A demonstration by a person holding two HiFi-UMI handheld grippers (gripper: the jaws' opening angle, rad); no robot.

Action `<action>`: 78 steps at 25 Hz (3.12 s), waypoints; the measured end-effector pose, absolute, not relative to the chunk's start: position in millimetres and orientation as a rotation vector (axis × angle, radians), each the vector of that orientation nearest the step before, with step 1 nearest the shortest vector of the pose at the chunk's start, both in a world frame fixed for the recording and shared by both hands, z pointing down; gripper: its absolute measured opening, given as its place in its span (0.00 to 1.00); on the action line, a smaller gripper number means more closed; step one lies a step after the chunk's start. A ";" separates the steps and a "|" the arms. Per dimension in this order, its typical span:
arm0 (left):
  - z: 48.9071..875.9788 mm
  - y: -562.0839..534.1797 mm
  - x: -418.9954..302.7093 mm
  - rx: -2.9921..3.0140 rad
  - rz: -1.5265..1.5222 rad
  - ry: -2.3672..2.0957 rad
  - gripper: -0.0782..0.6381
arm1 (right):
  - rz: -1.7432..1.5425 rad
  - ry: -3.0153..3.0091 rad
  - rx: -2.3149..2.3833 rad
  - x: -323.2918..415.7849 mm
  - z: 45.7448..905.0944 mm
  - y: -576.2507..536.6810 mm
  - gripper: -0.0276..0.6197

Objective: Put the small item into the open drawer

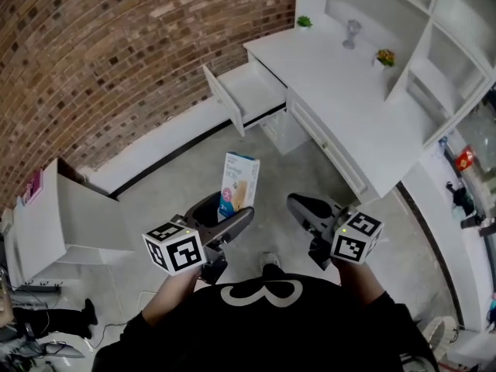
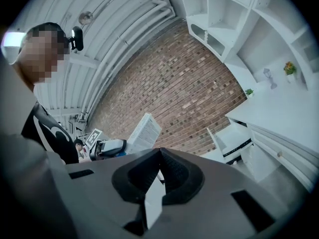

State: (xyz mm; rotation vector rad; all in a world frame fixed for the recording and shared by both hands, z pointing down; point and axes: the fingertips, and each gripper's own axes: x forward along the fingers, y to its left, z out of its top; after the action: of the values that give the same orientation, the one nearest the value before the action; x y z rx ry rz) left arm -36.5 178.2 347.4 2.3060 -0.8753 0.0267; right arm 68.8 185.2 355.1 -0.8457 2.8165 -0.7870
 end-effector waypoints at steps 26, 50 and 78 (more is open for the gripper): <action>344.6 28.8 -17.0 2.416 0.050 -0.843 0.70 | -0.693 2.855 -0.929 83.8 345.5 45.0 0.06; 379.1 -297.9 -59.2 2.437 0.280 -0.623 0.70 | -0.794 2.604 -1.294 53.4 359.3 -240.4 0.06; 569.3 -413.1 -1.3 2.464 1.064 -0.253 0.70 | -0.927 2.293 -1.605 101.3 426.8 -303.4 0.06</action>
State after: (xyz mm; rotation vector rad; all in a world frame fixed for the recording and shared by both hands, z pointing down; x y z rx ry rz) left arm -1.3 -413.1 569.3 2.4639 -0.2531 1.0644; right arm 101.3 -303.4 426.8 -1.6045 2.2932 -0.9270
